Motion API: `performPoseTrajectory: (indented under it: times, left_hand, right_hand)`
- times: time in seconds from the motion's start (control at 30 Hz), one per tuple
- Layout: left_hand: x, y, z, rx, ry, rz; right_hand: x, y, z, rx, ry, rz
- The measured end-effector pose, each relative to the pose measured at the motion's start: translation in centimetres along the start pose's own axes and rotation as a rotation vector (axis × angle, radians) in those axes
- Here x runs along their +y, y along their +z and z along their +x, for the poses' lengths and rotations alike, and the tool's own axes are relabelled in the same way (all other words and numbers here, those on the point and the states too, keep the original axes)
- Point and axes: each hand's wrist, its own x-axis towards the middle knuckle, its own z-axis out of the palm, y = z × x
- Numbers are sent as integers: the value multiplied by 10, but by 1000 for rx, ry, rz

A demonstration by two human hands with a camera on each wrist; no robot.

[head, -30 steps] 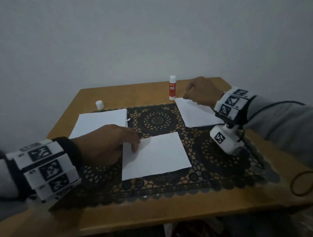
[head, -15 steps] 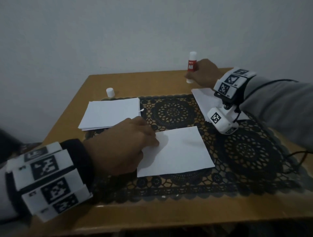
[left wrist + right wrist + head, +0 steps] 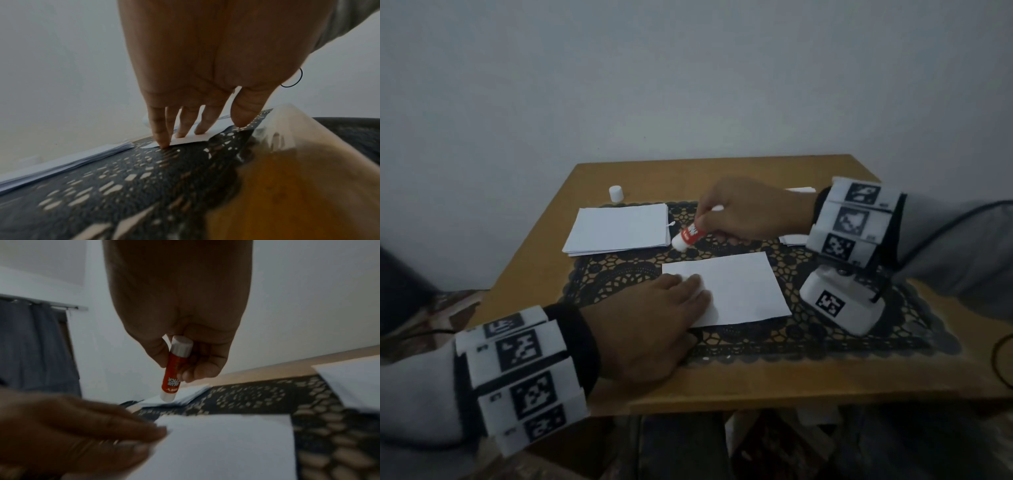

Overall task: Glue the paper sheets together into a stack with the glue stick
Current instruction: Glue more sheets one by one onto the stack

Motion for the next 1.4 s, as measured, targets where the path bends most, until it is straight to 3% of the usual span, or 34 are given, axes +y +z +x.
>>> performPoseTrajectory:
  times: [0.2, 0.43, 0.73, 1.2, 1.4]
  left_hand:
    - [0, 1, -1, 1, 8, 21]
    - [0, -2, 2, -8, 12, 11]
    - [3, -10, 3, 55, 6, -10]
    - [0, -19, 27, 171, -24, 6]
    - [-2, -31, 49, 70, -22, 70]
  right_hand:
    - [-11, 27, 6, -27, -86, -11]
    - [-12, 41, 15, 101, -177, -173]
    - [-3, 34, 3, 108, -122, -196]
    - [36, -4, -29, 38, 84, -290]
    - [39, -12, -39, 40, 107, -342]
